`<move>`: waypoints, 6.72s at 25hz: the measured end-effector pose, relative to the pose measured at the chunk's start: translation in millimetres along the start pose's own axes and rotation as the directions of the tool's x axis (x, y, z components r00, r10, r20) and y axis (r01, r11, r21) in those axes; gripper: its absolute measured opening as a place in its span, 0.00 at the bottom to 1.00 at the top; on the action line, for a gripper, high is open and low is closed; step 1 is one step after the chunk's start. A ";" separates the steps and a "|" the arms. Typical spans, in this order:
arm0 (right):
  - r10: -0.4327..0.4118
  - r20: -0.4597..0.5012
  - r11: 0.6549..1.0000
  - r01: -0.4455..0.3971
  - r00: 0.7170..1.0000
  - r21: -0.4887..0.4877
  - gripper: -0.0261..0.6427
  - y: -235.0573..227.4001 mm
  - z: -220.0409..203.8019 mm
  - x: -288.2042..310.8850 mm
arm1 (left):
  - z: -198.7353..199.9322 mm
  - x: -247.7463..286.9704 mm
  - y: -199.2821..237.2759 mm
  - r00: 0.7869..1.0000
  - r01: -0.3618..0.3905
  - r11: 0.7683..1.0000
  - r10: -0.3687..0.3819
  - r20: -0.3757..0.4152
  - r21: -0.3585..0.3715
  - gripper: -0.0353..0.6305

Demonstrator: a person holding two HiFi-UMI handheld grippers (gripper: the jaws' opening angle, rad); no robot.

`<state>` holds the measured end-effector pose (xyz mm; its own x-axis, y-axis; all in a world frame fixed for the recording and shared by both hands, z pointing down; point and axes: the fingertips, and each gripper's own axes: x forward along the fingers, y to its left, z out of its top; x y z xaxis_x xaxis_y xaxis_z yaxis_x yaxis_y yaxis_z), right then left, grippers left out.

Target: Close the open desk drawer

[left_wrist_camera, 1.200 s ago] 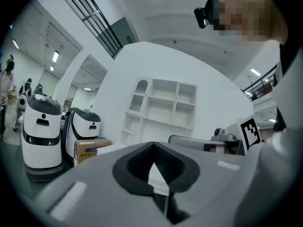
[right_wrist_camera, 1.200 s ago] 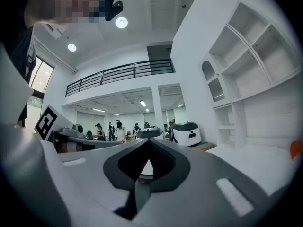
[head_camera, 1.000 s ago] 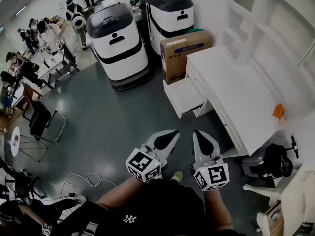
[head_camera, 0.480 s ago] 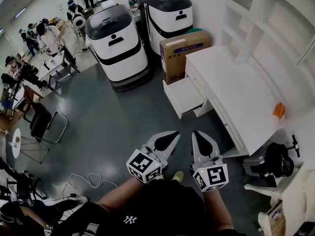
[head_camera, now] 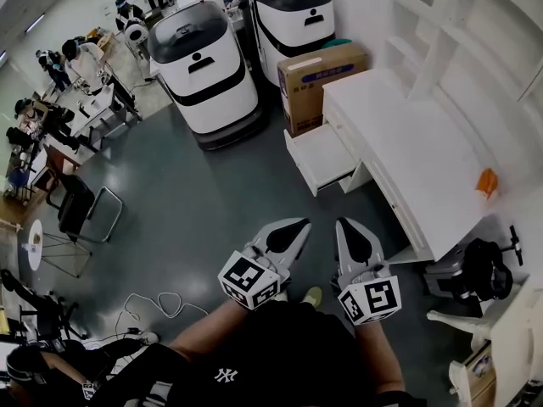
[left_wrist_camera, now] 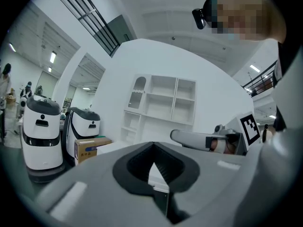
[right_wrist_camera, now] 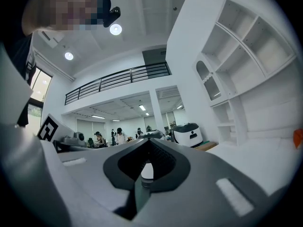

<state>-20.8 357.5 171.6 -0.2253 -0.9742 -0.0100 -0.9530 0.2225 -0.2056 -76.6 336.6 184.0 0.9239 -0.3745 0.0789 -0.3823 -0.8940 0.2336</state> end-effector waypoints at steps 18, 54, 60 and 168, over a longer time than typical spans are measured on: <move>0.021 0.025 1.000 -0.021 0.999 0.000 0.07 -34.2 -3.6 1.4 | -6.2 30.2 16.9 0.997 -0.075 0.997 0.076 -0.021 0.024 0.06; 0.027 -0.294 0.999 -0.020 0.955 0.027 0.07 -174.0 -170.0 373.3 | -177.7 216.7 412.2 0.960 -0.243 0.887 0.162 -0.228 -0.393 0.06; 0.044 -0.332 0.997 -0.023 0.942 0.069 0.07 -206.5 -236.8 402.7 | -300.4 236.2 473.8 0.928 -0.366 0.704 0.231 -0.291 -0.608 0.06; -0.168 -0.268 0.970 0.208 0.949 0.127 0.07 -356.9 -223.9 390.2 | -326.1 437.2 461.6 0.976 -0.154 0.082 0.165 -0.139 -0.985 0.05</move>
<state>186.1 -93.9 460.2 -0.1074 -0.9519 0.2870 -0.9455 0.0085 -0.3255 156.3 -159.6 642.3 0.8411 -0.4792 0.2508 -0.1573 0.2269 0.9611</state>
